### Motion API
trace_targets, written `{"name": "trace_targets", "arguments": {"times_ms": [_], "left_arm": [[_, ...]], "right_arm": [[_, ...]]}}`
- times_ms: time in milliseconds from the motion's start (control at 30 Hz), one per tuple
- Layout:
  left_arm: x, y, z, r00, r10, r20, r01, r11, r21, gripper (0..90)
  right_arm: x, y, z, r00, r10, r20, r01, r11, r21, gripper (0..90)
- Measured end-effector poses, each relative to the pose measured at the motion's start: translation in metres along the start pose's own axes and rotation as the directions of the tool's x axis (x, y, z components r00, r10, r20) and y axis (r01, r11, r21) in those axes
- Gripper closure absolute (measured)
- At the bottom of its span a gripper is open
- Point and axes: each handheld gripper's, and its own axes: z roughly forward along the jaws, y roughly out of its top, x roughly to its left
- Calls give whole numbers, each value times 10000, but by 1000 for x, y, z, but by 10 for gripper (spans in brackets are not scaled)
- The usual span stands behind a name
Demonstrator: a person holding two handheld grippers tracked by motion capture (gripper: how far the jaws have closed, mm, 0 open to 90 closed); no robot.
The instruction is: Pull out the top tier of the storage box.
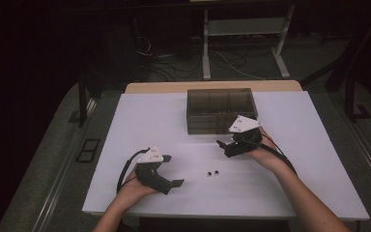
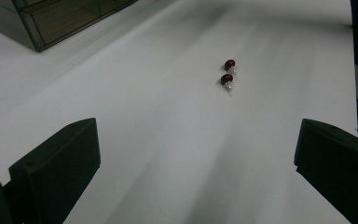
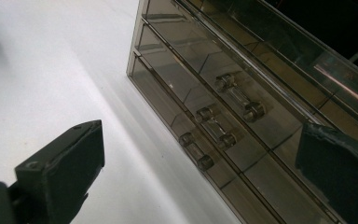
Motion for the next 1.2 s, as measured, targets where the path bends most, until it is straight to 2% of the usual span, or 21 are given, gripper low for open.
{"name": "trace_targets", "arguments": {"times_ms": [600,1200], "left_arm": [[0,0,0,9999,-122,1,122,9999,-36,0],[0,0,0,9999,-118,-20,118,9999,-12,0]], "right_arm": [[3,1,-2,9972,-535,526,533,9986,47,7],[8,0,-1,9843,-1420,1044,1405,9898,218,8]]}}
